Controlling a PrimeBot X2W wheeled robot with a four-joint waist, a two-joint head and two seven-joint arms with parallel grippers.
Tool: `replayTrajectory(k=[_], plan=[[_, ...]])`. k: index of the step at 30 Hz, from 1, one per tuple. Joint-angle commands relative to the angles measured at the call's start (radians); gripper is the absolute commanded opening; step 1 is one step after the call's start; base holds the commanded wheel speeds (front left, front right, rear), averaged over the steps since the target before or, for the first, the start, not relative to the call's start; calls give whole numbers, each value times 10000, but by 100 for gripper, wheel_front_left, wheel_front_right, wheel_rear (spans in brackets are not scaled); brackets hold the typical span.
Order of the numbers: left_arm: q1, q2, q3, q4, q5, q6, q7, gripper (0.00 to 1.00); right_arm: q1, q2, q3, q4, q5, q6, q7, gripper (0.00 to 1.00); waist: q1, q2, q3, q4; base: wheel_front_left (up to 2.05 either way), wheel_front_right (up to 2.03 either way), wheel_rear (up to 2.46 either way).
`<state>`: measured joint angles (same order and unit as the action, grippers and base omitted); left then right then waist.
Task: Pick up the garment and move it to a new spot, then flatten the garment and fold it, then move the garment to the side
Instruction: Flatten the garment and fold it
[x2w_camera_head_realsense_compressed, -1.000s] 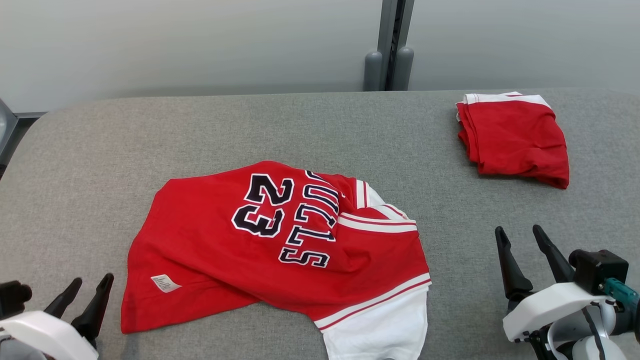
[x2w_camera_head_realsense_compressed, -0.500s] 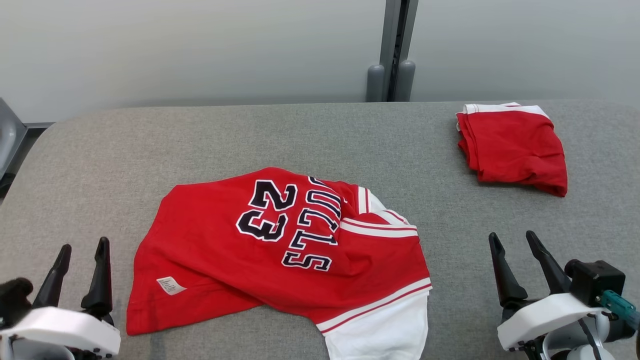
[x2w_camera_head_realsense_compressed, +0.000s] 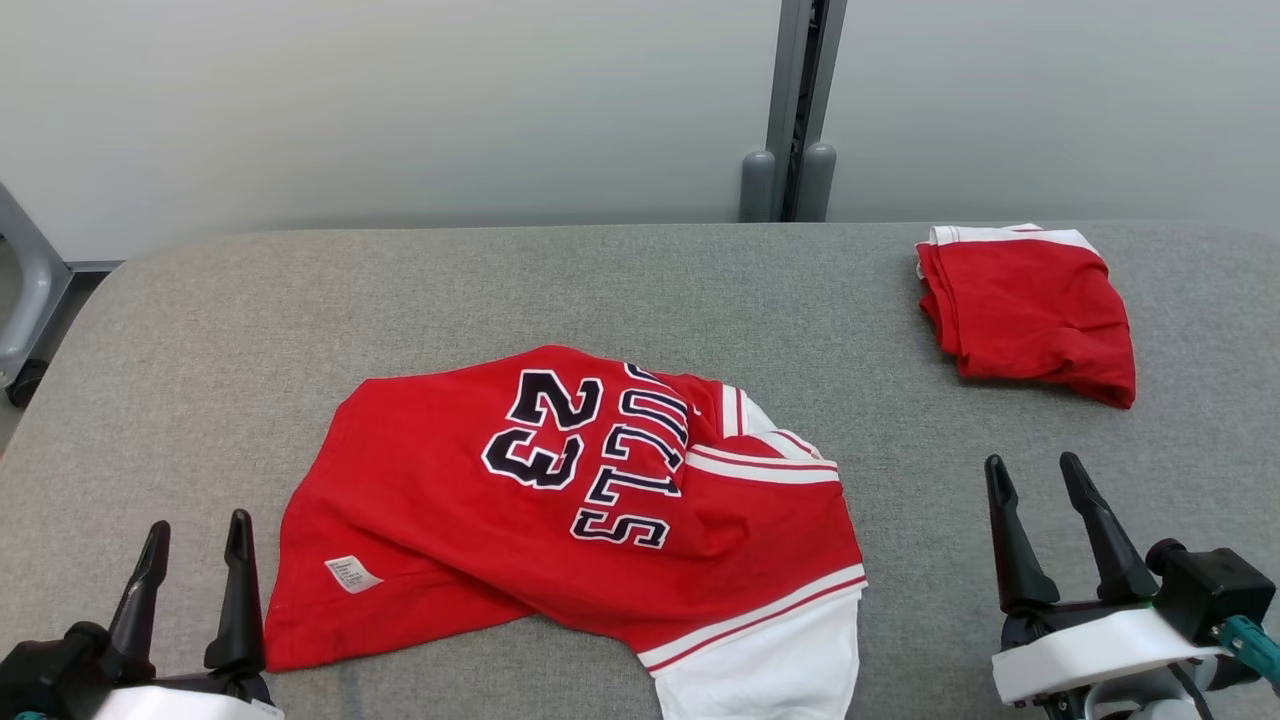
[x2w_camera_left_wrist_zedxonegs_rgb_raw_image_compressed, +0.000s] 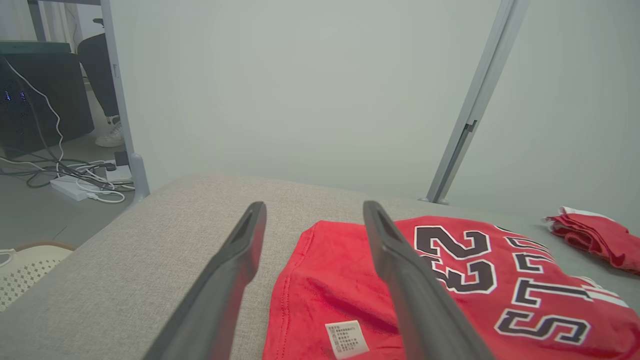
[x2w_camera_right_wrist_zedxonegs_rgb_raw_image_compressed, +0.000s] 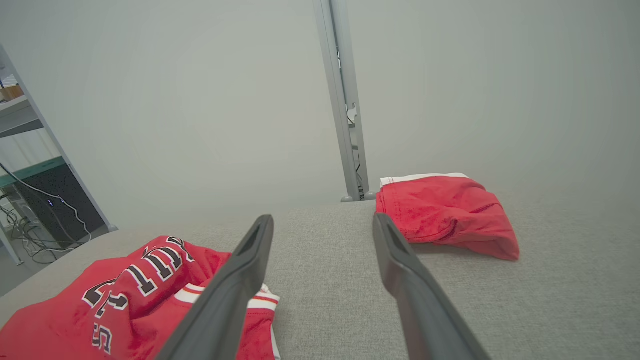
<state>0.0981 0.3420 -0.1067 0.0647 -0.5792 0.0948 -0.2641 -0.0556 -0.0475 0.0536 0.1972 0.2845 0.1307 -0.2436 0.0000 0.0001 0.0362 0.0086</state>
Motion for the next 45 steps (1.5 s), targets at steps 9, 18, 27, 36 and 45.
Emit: replayTrajectory(k=[9, 18, 27, 36, 45], plan=[[92, -672, 571, 418, 877, -738, -7, 100, 81, -61, -215, -179, -392, 4, -236, 100, 0, -1, -46, -33, 0, 0, 0], [-46, -1047, 1033, 730, 1376, -1295, -7, 100, 47, -61, -105, -249, -333, 4, -230, 100, 0, -1, -11, -99, 0, 0, 0], [-191, -1233, 1237, 1133, 1547, -1575, -7, 100, 48, -61, -61, -213, -288, 4, -225, 100, 0, -1, -38, -112, 0, 0, 0], [-347, -1071, 1260, 1806, 1221, -1689, 457, 100, 23, -261, 731, 551, 253, 4, 580, 100, 0, -1, -52, -154, 0, 0, 0], [-537, -485, 1156, 2427, 894, -1770, 2120, 100, 200, -1157, 2135, 607, 2294, 4, 3025, 100, 0, -1, -83, -219, 0, 0, 0]])
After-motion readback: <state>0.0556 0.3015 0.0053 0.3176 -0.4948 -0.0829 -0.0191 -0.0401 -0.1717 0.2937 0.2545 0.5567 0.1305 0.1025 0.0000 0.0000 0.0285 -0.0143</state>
